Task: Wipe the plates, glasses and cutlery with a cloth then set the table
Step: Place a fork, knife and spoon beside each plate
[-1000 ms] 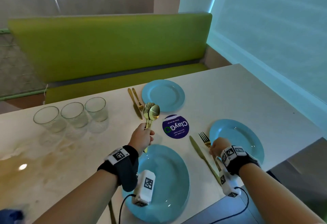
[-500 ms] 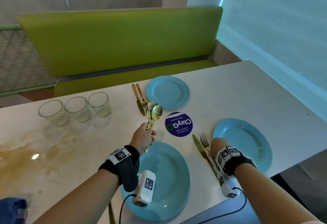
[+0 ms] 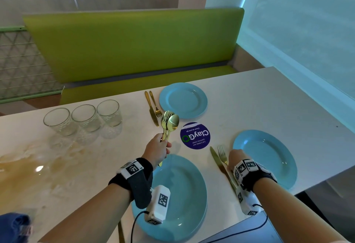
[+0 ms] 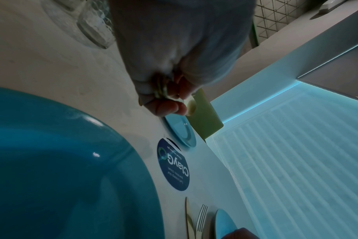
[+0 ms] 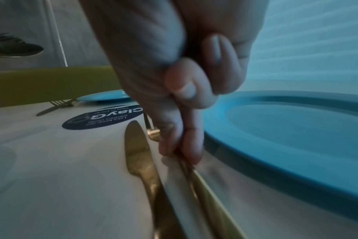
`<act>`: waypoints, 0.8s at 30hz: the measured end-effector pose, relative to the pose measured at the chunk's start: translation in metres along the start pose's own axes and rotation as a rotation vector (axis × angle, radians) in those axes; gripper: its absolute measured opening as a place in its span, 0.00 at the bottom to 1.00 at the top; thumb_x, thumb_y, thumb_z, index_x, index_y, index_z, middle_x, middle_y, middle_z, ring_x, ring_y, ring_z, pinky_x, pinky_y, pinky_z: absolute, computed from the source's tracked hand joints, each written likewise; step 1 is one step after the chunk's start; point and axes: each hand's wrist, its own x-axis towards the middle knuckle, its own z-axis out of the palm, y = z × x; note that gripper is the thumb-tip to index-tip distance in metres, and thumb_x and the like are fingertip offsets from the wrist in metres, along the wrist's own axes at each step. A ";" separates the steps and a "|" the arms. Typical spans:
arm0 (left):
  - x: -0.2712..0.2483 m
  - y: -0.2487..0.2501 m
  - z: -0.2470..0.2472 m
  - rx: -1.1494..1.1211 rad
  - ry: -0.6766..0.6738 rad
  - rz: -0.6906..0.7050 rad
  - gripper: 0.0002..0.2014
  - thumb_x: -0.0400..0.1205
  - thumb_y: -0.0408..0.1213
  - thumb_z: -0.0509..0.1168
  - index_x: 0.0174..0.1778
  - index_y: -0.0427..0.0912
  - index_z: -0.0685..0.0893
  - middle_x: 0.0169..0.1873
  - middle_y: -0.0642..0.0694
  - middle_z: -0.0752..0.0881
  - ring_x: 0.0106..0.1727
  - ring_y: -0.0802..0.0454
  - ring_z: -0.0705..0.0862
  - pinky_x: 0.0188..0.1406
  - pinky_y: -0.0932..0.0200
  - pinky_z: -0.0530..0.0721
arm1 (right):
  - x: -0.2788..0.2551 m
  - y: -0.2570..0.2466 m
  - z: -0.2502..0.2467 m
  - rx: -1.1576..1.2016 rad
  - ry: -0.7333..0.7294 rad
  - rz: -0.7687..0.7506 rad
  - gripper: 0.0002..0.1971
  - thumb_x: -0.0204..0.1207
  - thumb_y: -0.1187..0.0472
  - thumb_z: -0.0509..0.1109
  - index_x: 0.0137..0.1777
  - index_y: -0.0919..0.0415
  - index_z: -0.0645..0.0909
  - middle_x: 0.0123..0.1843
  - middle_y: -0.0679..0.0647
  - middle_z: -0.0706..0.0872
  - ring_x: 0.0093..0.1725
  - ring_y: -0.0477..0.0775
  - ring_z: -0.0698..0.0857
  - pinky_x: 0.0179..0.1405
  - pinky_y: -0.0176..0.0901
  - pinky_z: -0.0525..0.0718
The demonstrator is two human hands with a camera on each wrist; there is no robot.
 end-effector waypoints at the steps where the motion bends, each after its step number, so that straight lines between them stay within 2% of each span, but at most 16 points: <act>1: -0.001 0.000 0.000 0.004 -0.002 0.003 0.09 0.87 0.31 0.48 0.55 0.42 0.74 0.40 0.45 0.78 0.34 0.54 0.73 0.32 0.64 0.74 | -0.002 0.000 -0.001 0.012 0.006 0.009 0.09 0.76 0.62 0.68 0.53 0.65 0.83 0.41 0.55 0.82 0.49 0.56 0.88 0.40 0.39 0.79; 3: -0.002 -0.001 -0.001 0.011 -0.007 0.010 0.09 0.87 0.32 0.49 0.55 0.42 0.74 0.40 0.45 0.79 0.35 0.54 0.74 0.33 0.64 0.76 | -0.007 -0.003 -0.008 0.058 0.035 0.019 0.10 0.76 0.61 0.68 0.53 0.65 0.83 0.43 0.56 0.84 0.47 0.56 0.87 0.40 0.40 0.79; 5: -0.004 -0.003 -0.002 0.000 -0.010 0.012 0.08 0.87 0.32 0.51 0.55 0.42 0.74 0.41 0.46 0.79 0.35 0.55 0.75 0.34 0.64 0.77 | -0.015 -0.011 -0.020 0.087 0.060 -0.022 0.13 0.77 0.58 0.65 0.55 0.65 0.83 0.51 0.57 0.87 0.51 0.57 0.87 0.43 0.42 0.80; 7: -0.007 -0.004 -0.002 -0.036 -0.008 0.013 0.06 0.87 0.31 0.52 0.55 0.41 0.74 0.41 0.46 0.80 0.34 0.55 0.76 0.33 0.65 0.79 | -0.026 -0.022 -0.039 0.153 0.098 -0.129 0.17 0.79 0.53 0.62 0.57 0.64 0.84 0.56 0.57 0.87 0.56 0.58 0.86 0.52 0.44 0.83; 8: -0.008 -0.005 -0.002 -0.064 -0.007 0.014 0.06 0.87 0.30 0.53 0.55 0.40 0.74 0.40 0.46 0.79 0.34 0.55 0.76 0.32 0.66 0.80 | -0.033 -0.029 -0.048 0.197 0.113 -0.197 0.18 0.79 0.52 0.62 0.58 0.63 0.85 0.57 0.57 0.88 0.54 0.56 0.86 0.55 0.44 0.84; 9: -0.009 -0.006 -0.002 -0.092 -0.004 0.014 0.06 0.86 0.29 0.55 0.56 0.40 0.74 0.39 0.46 0.79 0.33 0.54 0.77 0.30 0.67 0.81 | -0.042 -0.037 -0.057 0.273 0.115 -0.257 0.16 0.79 0.52 0.64 0.58 0.61 0.85 0.56 0.56 0.89 0.48 0.53 0.86 0.53 0.42 0.84; 10: -0.011 -0.007 -0.002 -0.114 -0.001 0.015 0.06 0.86 0.28 0.56 0.57 0.39 0.74 0.39 0.46 0.79 0.32 0.54 0.77 0.28 0.68 0.82 | -0.049 -0.046 -0.063 0.372 0.110 -0.310 0.14 0.78 0.53 0.65 0.56 0.60 0.86 0.52 0.55 0.90 0.37 0.48 0.86 0.46 0.38 0.84; 12: -0.015 -0.010 -0.005 -0.136 -0.002 0.017 0.07 0.85 0.27 0.58 0.57 0.38 0.74 0.40 0.43 0.80 0.31 0.53 0.78 0.28 0.67 0.82 | -0.064 -0.064 -0.072 0.542 0.087 -0.384 0.11 0.77 0.54 0.67 0.52 0.58 0.87 0.44 0.52 0.90 0.17 0.38 0.78 0.31 0.31 0.80; 13: -0.017 -0.011 -0.007 -0.140 -0.007 0.021 0.08 0.84 0.27 0.58 0.58 0.37 0.74 0.40 0.42 0.79 0.30 0.53 0.78 0.28 0.67 0.82 | -0.070 -0.074 -0.074 0.585 0.076 -0.418 0.10 0.77 0.54 0.67 0.51 0.58 0.86 0.43 0.52 0.90 0.12 0.37 0.76 0.29 0.30 0.78; 14: -0.020 -0.012 -0.010 -0.139 -0.017 0.027 0.08 0.84 0.27 0.59 0.58 0.37 0.75 0.40 0.42 0.79 0.30 0.53 0.78 0.27 0.67 0.82 | -0.075 -0.084 -0.076 0.617 0.069 -0.451 0.11 0.77 0.53 0.67 0.50 0.58 0.86 0.44 0.52 0.90 0.12 0.36 0.76 0.29 0.30 0.78; 16: -0.027 -0.014 -0.018 -0.114 -0.047 0.041 0.09 0.83 0.28 0.60 0.58 0.38 0.75 0.38 0.43 0.79 0.29 0.53 0.78 0.27 0.67 0.82 | -0.088 -0.105 -0.081 0.642 0.060 -0.485 0.12 0.78 0.51 0.67 0.49 0.59 0.86 0.45 0.52 0.91 0.17 0.39 0.78 0.31 0.33 0.80; 19: -0.039 -0.017 -0.035 -0.065 -0.128 0.083 0.09 0.82 0.29 0.63 0.57 0.42 0.75 0.36 0.46 0.80 0.30 0.52 0.79 0.35 0.62 0.83 | -0.106 -0.133 -0.085 0.549 0.027 -0.491 0.15 0.80 0.47 0.63 0.41 0.57 0.82 0.46 0.50 0.91 0.24 0.43 0.80 0.27 0.32 0.76; 21: -0.048 -0.021 -0.049 -0.033 -0.184 0.109 0.10 0.81 0.30 0.64 0.56 0.43 0.74 0.35 0.48 0.83 0.31 0.52 0.80 0.40 0.59 0.82 | -0.117 -0.148 -0.084 0.494 -0.006 -0.478 0.17 0.80 0.45 0.61 0.40 0.56 0.82 0.41 0.48 0.90 0.24 0.41 0.80 0.25 0.31 0.74; 24: -0.061 -0.029 -0.072 -0.006 -0.238 0.134 0.09 0.82 0.30 0.63 0.56 0.43 0.73 0.33 0.50 0.83 0.31 0.53 0.80 0.38 0.63 0.79 | -0.133 -0.167 -0.078 0.510 -0.017 -0.468 0.17 0.80 0.47 0.63 0.43 0.58 0.85 0.28 0.46 0.84 0.17 0.38 0.78 0.25 0.31 0.74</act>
